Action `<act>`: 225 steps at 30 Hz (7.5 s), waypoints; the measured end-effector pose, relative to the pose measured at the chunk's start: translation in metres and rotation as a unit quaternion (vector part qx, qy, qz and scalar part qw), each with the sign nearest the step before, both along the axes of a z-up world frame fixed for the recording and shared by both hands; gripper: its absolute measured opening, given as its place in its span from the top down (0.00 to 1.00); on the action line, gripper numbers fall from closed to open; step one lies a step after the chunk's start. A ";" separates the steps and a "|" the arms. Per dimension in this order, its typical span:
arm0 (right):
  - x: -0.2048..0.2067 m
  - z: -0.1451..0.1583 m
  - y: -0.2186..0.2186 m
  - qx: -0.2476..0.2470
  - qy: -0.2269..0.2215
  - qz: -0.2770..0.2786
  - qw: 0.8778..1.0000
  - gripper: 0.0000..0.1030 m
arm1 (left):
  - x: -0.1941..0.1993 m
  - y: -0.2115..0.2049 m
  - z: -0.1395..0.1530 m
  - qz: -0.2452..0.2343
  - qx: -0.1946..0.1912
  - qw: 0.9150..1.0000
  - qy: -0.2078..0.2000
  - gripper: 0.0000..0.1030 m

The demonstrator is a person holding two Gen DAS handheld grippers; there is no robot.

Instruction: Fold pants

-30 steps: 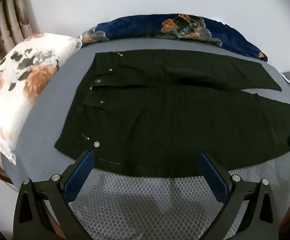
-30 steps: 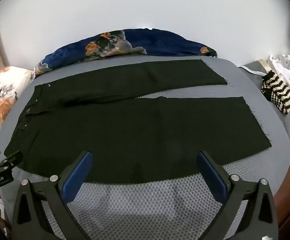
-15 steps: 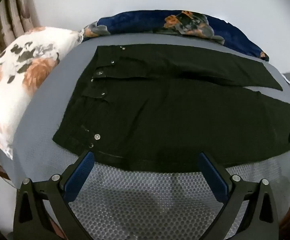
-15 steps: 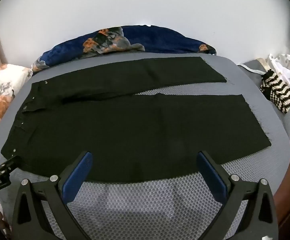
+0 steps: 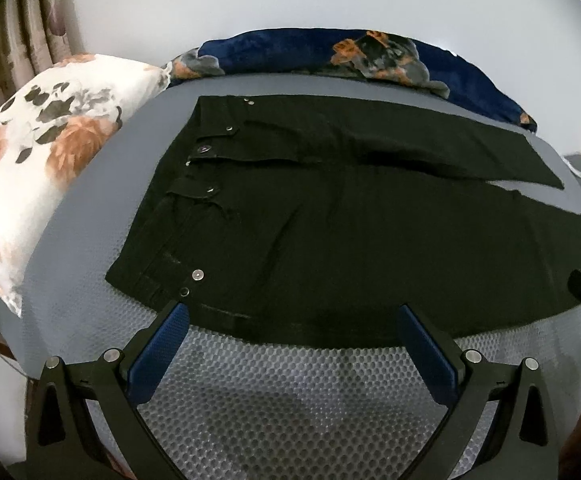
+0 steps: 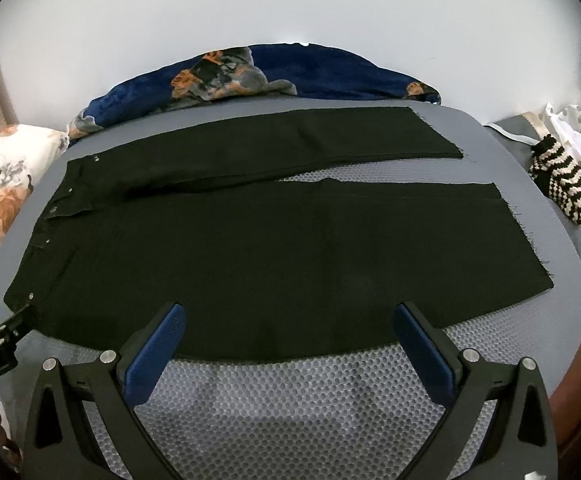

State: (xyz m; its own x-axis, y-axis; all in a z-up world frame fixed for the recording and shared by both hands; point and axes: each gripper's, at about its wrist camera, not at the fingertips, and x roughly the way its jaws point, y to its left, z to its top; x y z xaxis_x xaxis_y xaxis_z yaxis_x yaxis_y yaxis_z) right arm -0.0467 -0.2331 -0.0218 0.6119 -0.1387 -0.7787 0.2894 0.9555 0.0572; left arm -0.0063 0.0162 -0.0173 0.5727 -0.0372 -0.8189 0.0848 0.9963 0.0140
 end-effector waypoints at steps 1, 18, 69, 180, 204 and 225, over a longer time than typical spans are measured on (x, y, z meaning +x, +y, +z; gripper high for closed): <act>0.000 0.000 0.001 0.001 0.000 0.001 1.000 0.00 | -0.001 -0.001 0.001 -0.003 0.001 1.000 -0.001 0.00; 0.000 0.006 0.006 0.002 -0.007 0.011 1.000 0.00 | -0.001 -0.005 0.001 -0.003 0.008 1.000 -0.004 0.00; 0.005 0.004 0.013 0.011 -0.006 0.010 1.000 0.00 | 0.000 0.002 -0.004 0.006 0.017 1.000 0.000 0.00; 0.452 -0.062 0.041 0.034 0.210 0.614 0.760 0.56 | 0.305 0.136 0.028 -0.141 -0.392 0.909 0.004 0.93; 0.418 -0.062 0.015 -0.149 0.169 0.464 0.857 0.91 | 0.332 0.131 0.003 -0.095 -0.352 0.931 0.013 0.93; 0.272 0.042 0.007 -0.195 0.039 0.285 0.938 0.94 | 0.278 0.147 0.035 -0.184 -0.316 0.931 0.016 0.90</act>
State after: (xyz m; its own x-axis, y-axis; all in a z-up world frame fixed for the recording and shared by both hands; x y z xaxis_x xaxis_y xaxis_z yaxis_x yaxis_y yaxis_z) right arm 0.2251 -0.2265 0.0204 0.6161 -0.0901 -0.7825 -0.2859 0.9001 -0.3288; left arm 0.2715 0.1629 0.0178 0.4013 -0.7056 -0.5840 0.4120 0.7085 -0.5729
